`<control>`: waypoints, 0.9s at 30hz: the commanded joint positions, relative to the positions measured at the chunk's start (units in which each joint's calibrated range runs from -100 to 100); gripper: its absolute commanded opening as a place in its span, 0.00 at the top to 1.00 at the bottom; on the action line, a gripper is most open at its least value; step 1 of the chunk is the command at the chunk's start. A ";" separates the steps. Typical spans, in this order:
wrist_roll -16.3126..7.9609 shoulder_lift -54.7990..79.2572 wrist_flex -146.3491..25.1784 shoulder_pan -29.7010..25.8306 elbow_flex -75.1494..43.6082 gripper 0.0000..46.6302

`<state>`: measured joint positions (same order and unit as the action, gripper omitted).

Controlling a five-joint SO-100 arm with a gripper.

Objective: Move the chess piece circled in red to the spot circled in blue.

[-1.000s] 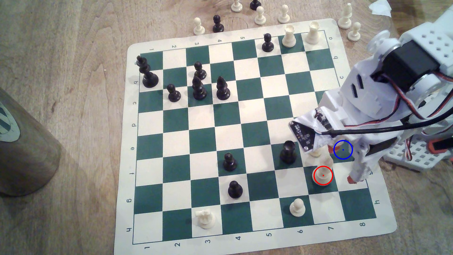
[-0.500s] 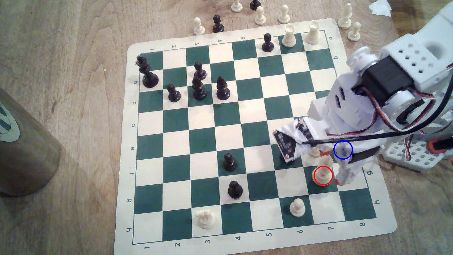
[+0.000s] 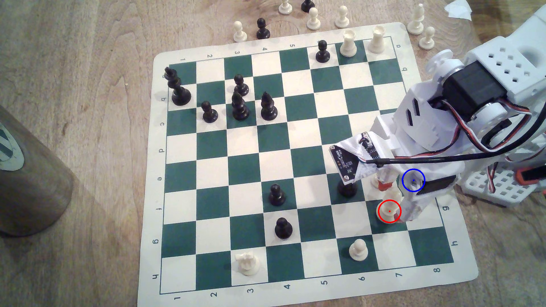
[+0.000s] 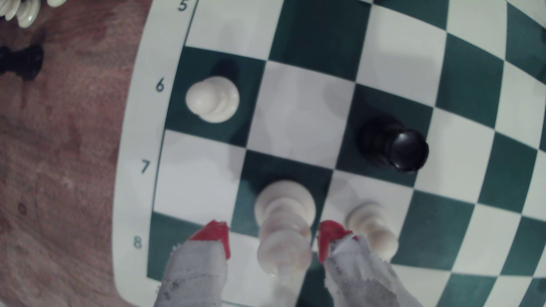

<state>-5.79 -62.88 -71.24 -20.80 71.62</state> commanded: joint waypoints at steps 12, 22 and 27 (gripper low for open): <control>-0.39 -2.31 -0.02 -2.47 -0.82 1.00; -0.20 -6.73 -4.36 -1.07 -6.53 1.00; 0.63 -8.17 -10.75 1.12 -10.79 1.00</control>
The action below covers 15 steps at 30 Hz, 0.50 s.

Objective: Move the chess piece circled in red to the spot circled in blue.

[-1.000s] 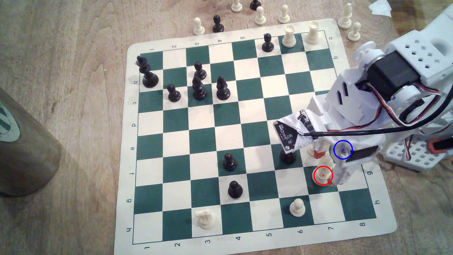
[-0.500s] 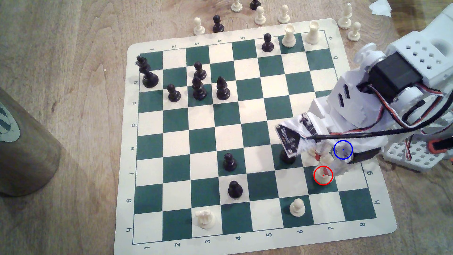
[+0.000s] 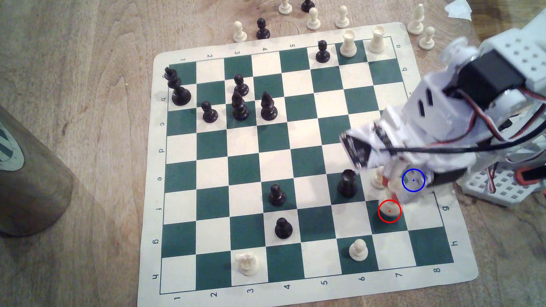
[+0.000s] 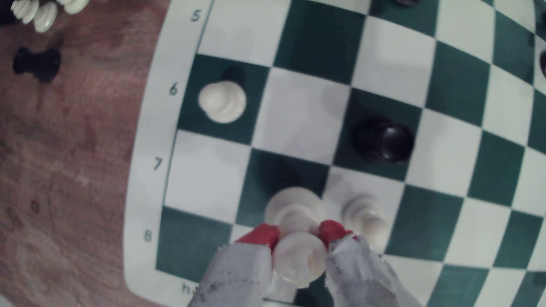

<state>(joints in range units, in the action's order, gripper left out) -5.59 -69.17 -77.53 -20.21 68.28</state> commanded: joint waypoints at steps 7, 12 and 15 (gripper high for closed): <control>0.24 -3.07 -14.12 0.77 -18.69 1.00; -0.39 -10.29 -20.83 1.16 -16.96 1.00; -0.44 -15.38 -22.47 2.26 -13.25 1.00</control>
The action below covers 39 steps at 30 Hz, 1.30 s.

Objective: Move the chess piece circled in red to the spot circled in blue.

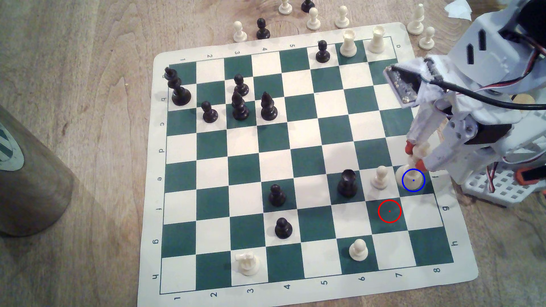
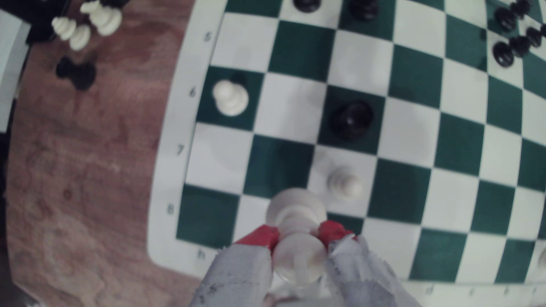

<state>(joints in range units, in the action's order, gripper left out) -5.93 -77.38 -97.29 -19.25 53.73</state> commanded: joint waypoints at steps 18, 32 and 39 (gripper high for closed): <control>2.15 3.18 2.70 10.06 8.28 0.99; 2.39 12.78 7.53 11.47 11.73 0.99; 2.20 13.54 10.15 11.15 14.54 0.99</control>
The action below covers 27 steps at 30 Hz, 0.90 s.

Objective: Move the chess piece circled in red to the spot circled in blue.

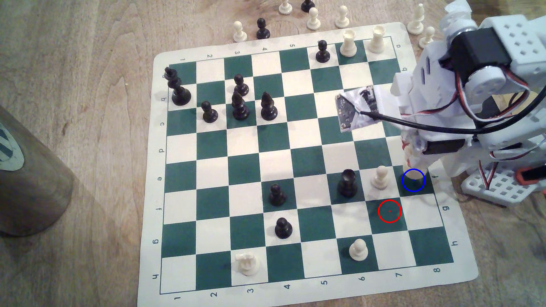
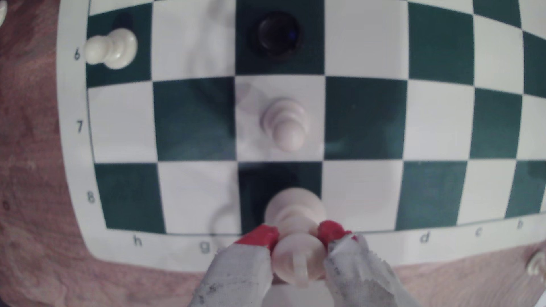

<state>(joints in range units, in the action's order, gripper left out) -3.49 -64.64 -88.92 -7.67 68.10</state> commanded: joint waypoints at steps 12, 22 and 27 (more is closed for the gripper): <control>-1.51 0.89 2.77 -2.46 1.35 0.99; -1.90 1.65 4.40 -2.69 2.71 0.99; -2.00 1.65 4.89 -2.77 3.43 0.99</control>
<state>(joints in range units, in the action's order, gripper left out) -5.45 -63.47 -84.46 -9.96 72.07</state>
